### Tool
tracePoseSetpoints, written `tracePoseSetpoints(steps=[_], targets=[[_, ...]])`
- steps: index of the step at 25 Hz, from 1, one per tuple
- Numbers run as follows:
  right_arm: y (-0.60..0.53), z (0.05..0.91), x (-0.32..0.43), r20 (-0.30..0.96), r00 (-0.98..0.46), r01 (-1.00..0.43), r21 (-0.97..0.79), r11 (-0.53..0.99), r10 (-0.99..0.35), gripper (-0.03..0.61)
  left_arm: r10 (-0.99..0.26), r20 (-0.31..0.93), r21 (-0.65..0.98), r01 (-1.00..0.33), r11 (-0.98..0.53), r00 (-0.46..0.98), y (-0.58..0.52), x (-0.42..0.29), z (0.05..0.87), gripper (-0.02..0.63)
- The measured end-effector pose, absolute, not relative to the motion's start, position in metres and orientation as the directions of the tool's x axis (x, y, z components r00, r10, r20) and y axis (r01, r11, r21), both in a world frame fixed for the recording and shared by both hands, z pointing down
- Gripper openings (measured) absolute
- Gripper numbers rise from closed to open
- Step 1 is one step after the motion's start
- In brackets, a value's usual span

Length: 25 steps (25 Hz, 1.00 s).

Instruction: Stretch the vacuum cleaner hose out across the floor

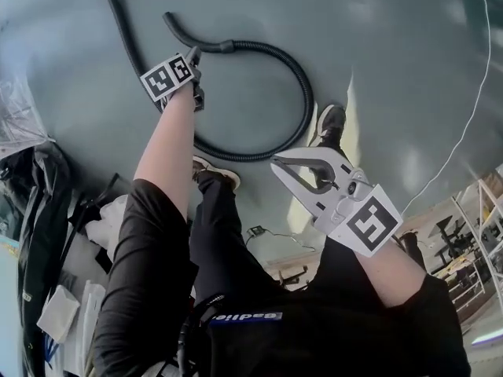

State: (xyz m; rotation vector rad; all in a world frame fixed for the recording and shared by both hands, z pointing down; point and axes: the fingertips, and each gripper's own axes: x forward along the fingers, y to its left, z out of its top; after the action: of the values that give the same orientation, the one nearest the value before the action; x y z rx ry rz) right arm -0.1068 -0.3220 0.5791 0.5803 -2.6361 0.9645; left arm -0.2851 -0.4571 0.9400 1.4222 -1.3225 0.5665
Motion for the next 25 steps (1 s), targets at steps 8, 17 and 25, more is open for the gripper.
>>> tracePoseSetpoints(steps=[8,17,25], targets=[[-0.338,0.648,-0.079,0.405,-0.863,-0.490,-0.531,0.691,-0.302,0.003,-0.348,0.922,0.270,-0.925,0.266,0.169,-0.472,-0.298,1.044,0.261],[-0.337,0.667,-0.062,0.433,-0.845,-0.517,-0.515,0.684,-0.313,0.003,-0.306,0.944,0.218,-0.926,0.309,0.120,-0.482,-0.312,1.101,0.276],[-0.336,0.667,-0.054,0.460,-0.825,-0.544,-0.492,0.680,-0.328,0.003,-0.273,0.954,0.214,-0.921,0.326,0.125,-0.475,-0.312,1.119,0.290]])
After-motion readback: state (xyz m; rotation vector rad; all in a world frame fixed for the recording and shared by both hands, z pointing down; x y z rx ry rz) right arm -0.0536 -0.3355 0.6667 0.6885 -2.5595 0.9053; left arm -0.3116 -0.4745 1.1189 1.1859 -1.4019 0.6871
